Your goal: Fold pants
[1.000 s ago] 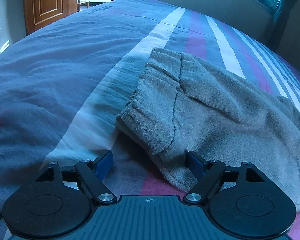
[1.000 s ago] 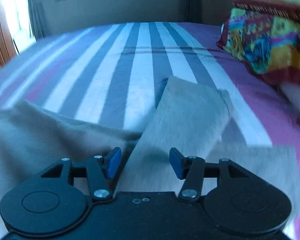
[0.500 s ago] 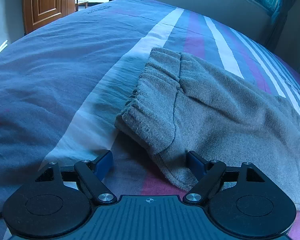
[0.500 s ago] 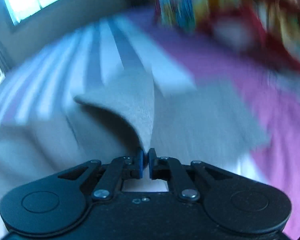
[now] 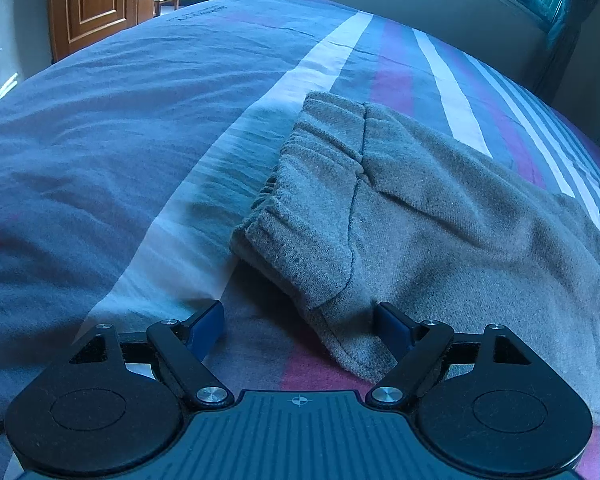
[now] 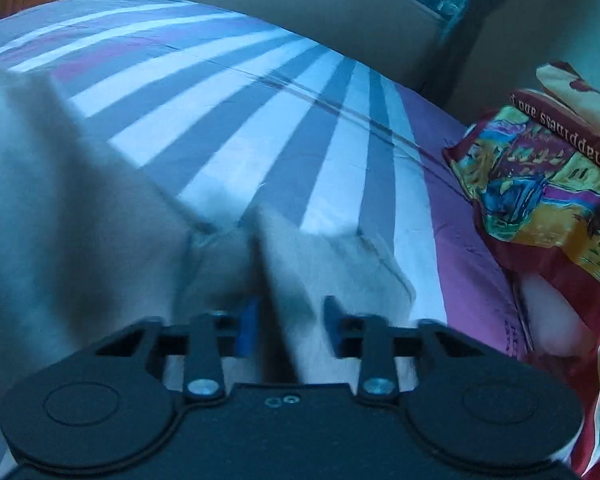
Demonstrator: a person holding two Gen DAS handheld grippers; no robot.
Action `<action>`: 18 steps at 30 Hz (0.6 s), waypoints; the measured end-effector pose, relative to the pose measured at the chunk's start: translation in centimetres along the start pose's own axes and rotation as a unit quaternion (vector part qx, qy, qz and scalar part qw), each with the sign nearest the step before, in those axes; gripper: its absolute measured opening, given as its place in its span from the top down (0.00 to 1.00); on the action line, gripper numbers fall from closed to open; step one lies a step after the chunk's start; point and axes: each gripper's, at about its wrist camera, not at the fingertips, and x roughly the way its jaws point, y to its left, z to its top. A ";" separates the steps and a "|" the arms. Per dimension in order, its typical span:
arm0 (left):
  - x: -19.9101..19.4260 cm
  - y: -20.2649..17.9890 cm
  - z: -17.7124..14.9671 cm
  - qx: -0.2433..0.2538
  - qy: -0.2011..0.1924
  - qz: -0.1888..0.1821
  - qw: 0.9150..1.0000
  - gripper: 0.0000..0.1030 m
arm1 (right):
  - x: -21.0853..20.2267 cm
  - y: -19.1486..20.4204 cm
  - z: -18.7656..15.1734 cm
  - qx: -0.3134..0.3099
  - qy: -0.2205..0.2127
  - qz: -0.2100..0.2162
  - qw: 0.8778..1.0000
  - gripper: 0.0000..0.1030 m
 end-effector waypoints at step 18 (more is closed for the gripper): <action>0.0 0.1 -0.1 -0.002 -0.004 -0.004 1.000 0.19 | -3.8 -13.9 -18.9 0.550 -0.040 0.000 0.834 0.97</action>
